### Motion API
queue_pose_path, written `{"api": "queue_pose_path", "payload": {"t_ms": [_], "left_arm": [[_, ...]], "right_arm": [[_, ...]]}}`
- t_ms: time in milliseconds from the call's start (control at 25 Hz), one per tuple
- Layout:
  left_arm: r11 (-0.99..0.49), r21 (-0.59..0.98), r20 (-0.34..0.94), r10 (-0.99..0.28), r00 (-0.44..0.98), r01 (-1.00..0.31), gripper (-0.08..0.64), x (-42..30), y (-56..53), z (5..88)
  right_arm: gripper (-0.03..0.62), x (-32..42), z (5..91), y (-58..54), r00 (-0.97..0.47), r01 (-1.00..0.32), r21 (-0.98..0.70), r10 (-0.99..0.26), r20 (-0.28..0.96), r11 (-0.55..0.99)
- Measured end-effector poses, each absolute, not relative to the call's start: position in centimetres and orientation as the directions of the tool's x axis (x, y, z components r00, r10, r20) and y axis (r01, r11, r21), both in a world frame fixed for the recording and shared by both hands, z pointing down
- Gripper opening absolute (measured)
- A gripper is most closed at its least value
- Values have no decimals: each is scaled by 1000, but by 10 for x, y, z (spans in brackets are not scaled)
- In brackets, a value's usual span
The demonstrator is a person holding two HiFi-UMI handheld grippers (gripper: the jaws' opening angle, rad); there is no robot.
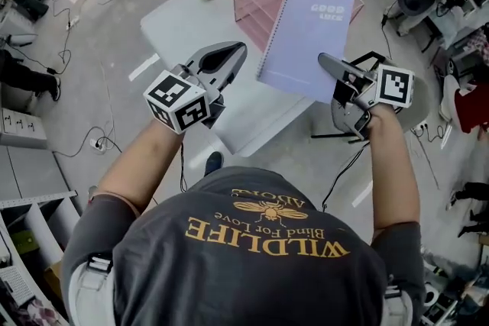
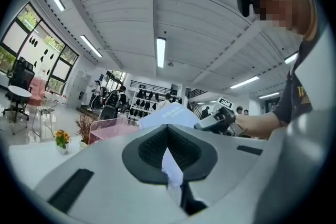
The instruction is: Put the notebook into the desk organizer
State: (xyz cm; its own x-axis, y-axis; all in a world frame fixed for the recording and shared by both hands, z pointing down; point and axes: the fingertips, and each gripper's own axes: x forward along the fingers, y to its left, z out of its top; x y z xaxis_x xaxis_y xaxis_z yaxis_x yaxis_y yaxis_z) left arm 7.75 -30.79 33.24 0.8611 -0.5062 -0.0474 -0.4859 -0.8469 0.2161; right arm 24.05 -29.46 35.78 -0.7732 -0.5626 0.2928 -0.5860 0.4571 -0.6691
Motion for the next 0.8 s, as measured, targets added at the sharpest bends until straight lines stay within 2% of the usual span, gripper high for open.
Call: {"api": "queue_pose_path", "payload": {"t_ms": [400, 800], "left_arm": [[-897, 170, -67, -423, 904, -407, -3, 38, -394, 308], [-908, 178, -59, -394, 917, -378, -3, 3, -439, 317]], "right_arm": [[31, 254, 300, -457, -536, -677, -691, -812, 230, 251], [31, 243, 330, -571, -431, -588, -805, -874, 226, 82]]}}
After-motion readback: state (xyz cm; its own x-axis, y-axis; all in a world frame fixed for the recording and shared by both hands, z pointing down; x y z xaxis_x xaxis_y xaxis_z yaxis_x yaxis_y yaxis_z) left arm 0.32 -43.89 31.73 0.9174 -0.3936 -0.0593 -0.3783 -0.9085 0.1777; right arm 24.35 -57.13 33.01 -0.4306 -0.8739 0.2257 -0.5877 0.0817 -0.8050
